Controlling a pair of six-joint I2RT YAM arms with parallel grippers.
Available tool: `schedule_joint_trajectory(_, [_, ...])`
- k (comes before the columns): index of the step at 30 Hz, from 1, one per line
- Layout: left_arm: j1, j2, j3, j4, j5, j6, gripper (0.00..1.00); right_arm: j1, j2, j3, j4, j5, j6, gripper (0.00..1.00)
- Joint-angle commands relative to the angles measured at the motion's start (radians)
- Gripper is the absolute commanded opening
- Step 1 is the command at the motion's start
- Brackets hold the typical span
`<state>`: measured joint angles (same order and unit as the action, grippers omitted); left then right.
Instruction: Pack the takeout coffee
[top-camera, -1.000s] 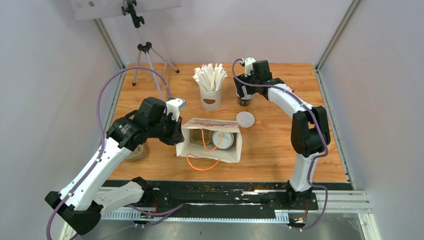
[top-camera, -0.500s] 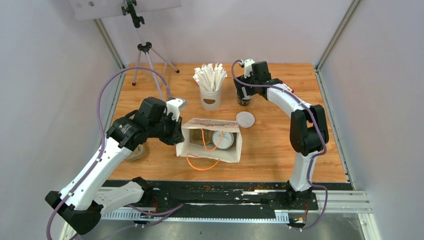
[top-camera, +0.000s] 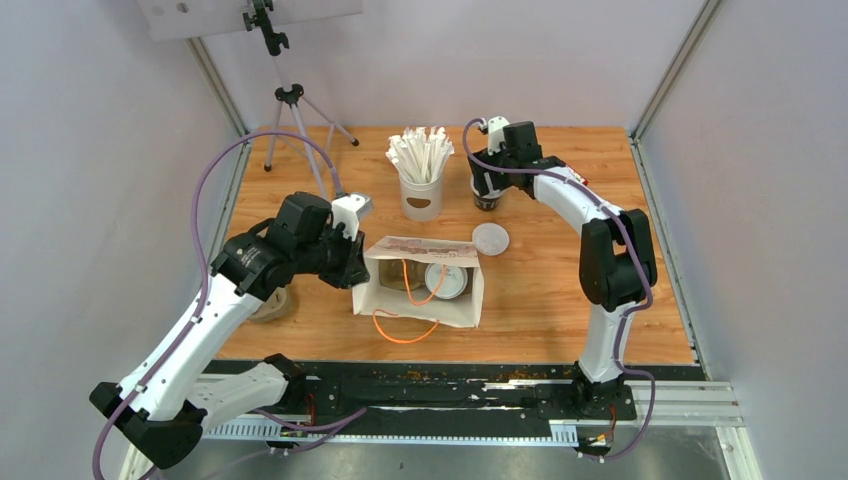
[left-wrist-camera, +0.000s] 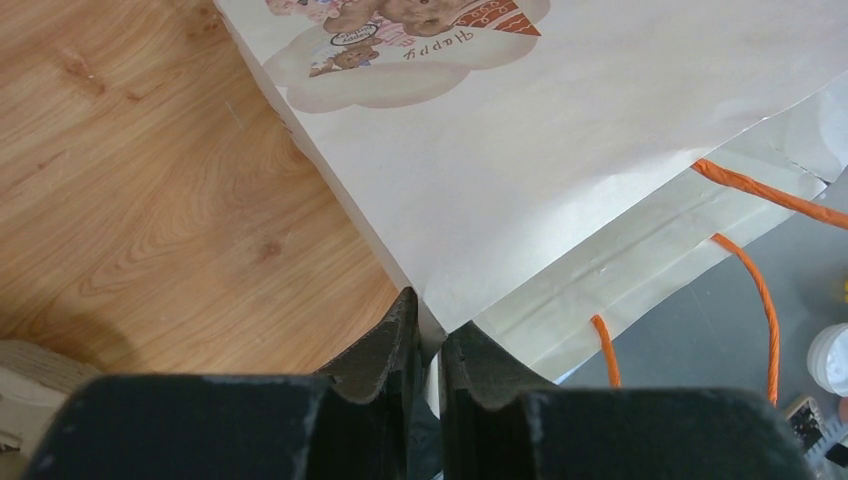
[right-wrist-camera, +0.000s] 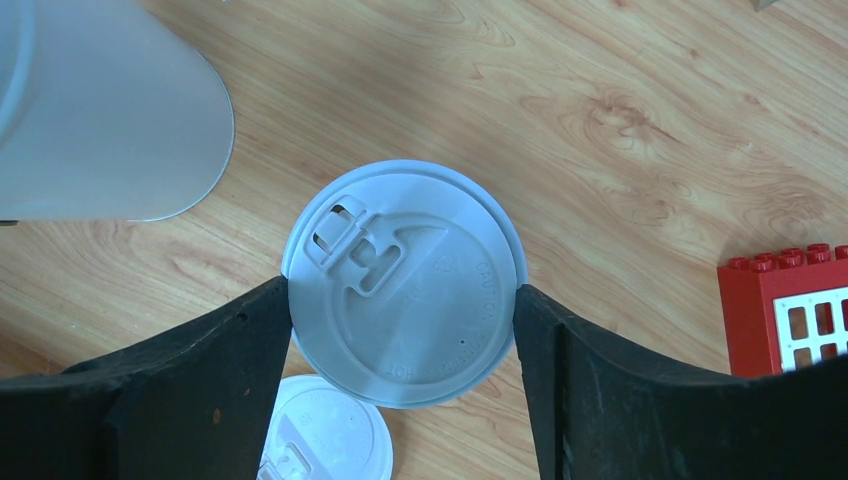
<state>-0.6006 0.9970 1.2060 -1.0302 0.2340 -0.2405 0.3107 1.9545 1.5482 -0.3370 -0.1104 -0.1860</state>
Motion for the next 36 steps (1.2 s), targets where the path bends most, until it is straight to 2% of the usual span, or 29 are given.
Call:
schedule_joint_trajectory(1, [0.004, -0.005, 0.038, 0.02, 0.011, -0.01, 0.21, -0.005, -0.034, 0.021, 0.0, 0.002, -0.017, 0.78])
schedule_joint_trajectory(12, [0.003, 0.002, 0.056, 0.036, 0.013, -0.044, 0.2, -0.006, -0.162, 0.018, -0.087, -0.013, -0.029, 0.77])
schedule_joint_trajectory(18, [0.002, 0.005, 0.063, 0.077, 0.014, -0.099, 0.13, 0.006, -0.347, -0.024, -0.18, -0.044, -0.029, 0.77])
schedule_joint_trajectory(22, [0.002, 0.014, 0.078, 0.087, 0.007, -0.137, 0.11, 0.017, -0.481, -0.021, -0.279, -0.049, -0.01, 0.77])
schedule_joint_trajectory(27, [0.002, 0.047, 0.107, 0.056, -0.015, -0.114, 0.12, 0.022, -0.627, 0.038, -0.4, -0.065, 0.03, 0.77])
schedule_joint_trajectory(31, [0.002, 0.069, 0.126, 0.056, -0.02, -0.112, 0.13, 0.039, -0.756, 0.055, -0.464, -0.122, 0.051, 0.77])
schedule_joint_trajectory(36, [0.002, 0.087, 0.134, 0.038, -0.01, -0.113, 0.14, 0.052, -0.895, 0.018, -0.487, -0.278, 0.102, 0.77])
